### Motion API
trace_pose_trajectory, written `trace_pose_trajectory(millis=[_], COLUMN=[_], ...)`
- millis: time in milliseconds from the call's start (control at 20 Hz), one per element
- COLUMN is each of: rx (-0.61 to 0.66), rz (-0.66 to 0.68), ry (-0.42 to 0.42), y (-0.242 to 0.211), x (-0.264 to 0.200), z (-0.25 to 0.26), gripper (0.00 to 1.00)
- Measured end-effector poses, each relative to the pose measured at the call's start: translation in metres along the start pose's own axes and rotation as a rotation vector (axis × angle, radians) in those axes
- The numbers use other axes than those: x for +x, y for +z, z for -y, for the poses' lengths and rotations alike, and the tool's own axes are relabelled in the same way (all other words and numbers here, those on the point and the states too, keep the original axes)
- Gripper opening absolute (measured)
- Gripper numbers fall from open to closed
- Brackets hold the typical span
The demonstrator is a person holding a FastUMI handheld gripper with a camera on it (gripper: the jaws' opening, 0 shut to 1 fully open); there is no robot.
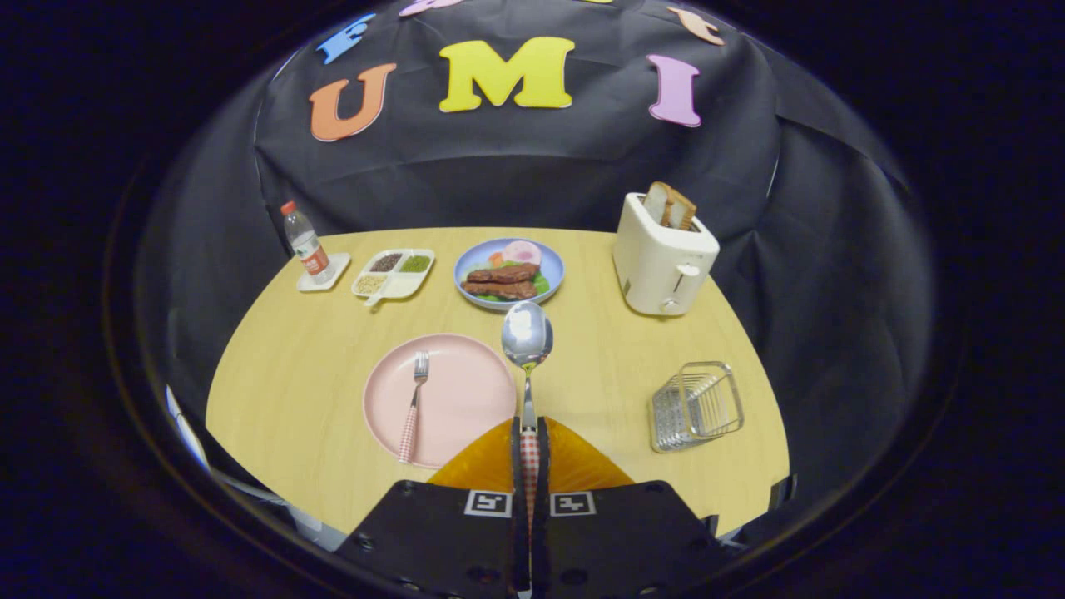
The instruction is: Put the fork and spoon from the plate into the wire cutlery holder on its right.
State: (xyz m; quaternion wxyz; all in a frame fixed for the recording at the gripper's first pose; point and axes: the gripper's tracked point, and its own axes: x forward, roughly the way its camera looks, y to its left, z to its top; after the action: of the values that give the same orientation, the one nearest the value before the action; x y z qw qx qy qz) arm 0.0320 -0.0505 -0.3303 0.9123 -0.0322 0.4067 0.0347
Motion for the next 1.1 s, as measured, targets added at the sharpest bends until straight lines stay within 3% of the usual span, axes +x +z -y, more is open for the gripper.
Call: trace_pose_trajectory(millis=[250,550,800,1100], rx=[-0.003,0.010,0.053,0.125], rz=[0.003,-0.007,-0.112,-0.291], ry=[-0.015,0.028,0.013,0.019], y=[0.005,0.004,-0.015,-0.026], x=[-0.024,-0.033,-0.022,-0.003], z=[0.067,0.132,0.176,0.189], gripper=[0.02,0.02,0.02,0.02])
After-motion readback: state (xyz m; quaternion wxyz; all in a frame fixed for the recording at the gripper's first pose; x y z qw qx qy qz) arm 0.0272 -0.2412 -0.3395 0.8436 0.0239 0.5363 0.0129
